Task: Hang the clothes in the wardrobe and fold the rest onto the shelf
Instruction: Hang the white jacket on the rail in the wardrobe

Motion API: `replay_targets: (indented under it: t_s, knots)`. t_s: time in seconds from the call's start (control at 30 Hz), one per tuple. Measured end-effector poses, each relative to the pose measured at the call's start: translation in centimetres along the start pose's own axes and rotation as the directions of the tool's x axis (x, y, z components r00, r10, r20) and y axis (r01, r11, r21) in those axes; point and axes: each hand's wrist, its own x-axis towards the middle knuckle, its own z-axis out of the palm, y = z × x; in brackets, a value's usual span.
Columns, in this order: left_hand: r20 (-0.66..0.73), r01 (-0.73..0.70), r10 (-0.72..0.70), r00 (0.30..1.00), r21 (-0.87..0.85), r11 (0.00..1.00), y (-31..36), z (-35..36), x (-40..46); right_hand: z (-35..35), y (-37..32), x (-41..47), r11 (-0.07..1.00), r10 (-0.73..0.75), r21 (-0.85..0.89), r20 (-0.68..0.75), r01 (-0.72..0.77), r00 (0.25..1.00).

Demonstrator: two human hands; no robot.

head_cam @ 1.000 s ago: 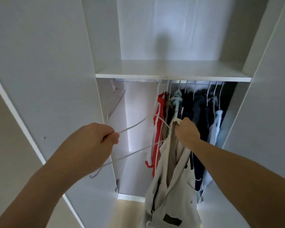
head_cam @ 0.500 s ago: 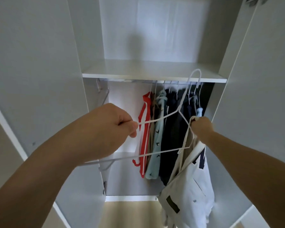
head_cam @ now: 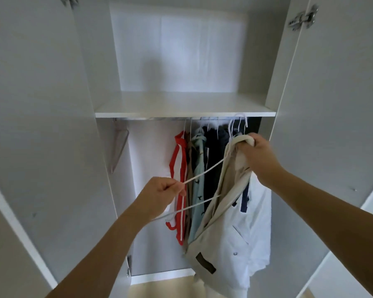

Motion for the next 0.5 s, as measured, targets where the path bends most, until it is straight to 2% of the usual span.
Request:
replay_targets:
  t_s: [0.1,0.23,0.3,0.37,0.43,0.47,0.5]
  knots:
    - [-0.115,-0.103,0.090,0.989,-0.117,0.988,-0.6,0.7,-0.3,-0.8,-1.0,-0.6,0.964,-0.220,-0.145,0.048,0.225,0.974]
    - [-0.148,-0.236,0.212,0.966,-0.169,0.957,0.9,0.4,0.2,-1.1,-2.4,-0.5,0.909,-0.297,-0.289,0.060,0.301,0.953]
    - [-0.146,-0.252,0.225,0.963,-0.205,0.946,0.9,0.1,0.4,-1.6,-3.6,0.0,0.884,-0.254,-0.365,0.150,0.292,0.956]
    - [-0.139,-0.196,0.165,0.976,-0.253,0.948,0.2,-0.1,0.5,-1.8,-4.7,0.2,0.870,-0.168,-0.421,0.239,0.257,0.957]
    - [-0.131,-0.098,0.067,0.989,-0.242,0.965,-0.9,-0.2,1.0,-1.7,-4.9,0.2,0.791,-0.167,-0.528,0.302,0.311,0.939]
    - [-0.160,-0.053,0.023,0.987,-0.190,0.980,-1.6,-0.1,1.4,-1.5,-4.8,0.1,0.737,-0.180,-0.583,0.319,0.342,0.931]
    - [-0.229,0.001,-0.017,0.973,-0.068,0.998,-2.2,0.2,1.8,-1.2,-4.6,-0.2,0.682,-0.212,-0.626,0.325,0.378,0.922]
